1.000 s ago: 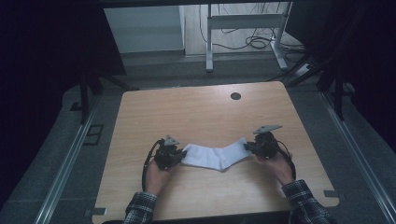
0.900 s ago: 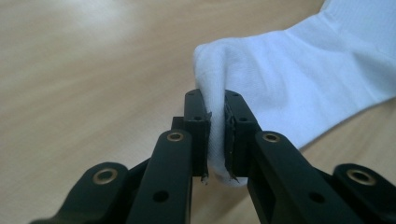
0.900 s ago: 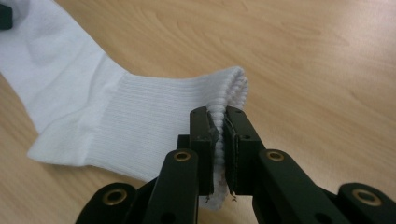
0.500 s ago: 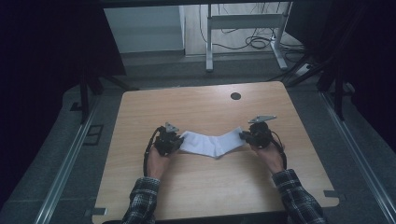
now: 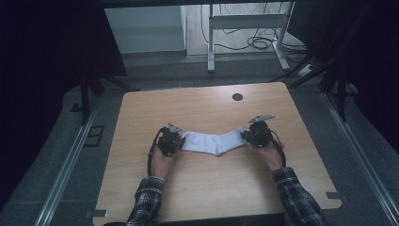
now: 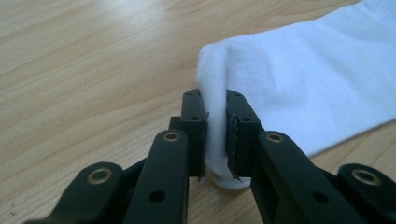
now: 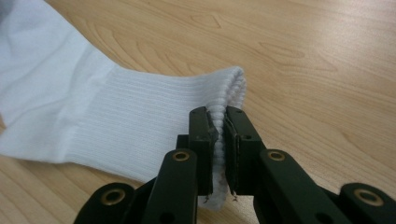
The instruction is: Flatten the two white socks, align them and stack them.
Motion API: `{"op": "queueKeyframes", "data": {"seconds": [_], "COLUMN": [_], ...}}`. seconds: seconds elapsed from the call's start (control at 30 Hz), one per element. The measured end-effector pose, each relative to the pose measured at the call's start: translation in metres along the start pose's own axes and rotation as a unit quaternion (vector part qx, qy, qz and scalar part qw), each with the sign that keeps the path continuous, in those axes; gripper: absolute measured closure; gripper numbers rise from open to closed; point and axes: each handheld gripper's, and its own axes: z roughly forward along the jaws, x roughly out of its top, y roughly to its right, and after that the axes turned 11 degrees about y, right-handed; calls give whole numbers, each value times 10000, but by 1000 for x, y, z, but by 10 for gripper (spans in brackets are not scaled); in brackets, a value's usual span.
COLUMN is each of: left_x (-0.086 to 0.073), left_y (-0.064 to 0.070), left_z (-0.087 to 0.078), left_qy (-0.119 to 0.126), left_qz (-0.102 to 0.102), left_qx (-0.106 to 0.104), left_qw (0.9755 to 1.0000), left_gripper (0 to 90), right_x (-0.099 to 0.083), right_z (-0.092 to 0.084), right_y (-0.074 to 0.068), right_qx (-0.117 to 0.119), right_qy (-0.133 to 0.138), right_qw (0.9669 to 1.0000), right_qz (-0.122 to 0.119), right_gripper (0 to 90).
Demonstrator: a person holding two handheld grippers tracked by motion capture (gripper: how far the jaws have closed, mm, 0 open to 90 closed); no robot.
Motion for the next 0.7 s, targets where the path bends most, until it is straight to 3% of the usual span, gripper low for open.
{"op": "queueKeyframes", "data": {"seconds": [0.4, 0.5, 0.7], "left_x": [-1, 1, 1], "left_y": [-3, -4, -3], "left_z": [-4, -7, -13], "left_qy": [91, 187, 262], "left_qz": [-193, -247, -240], "left_qx": [160, 112, 10], "left_qw": [9996, 9995, 9994], "left_gripper": [601, 512, 436], "right_x": [-3, -3, -2], "right_z": [-1, -3, -9], "right_y": [1, 2, 2], "right_qx": [-5, 3, 48], "right_qy": [-13, 5, 44], "right_qw": [10000, 10000, 10000], "right_qz": [-2, 11, 42], "right_gripper": [733, 698, 592]}}
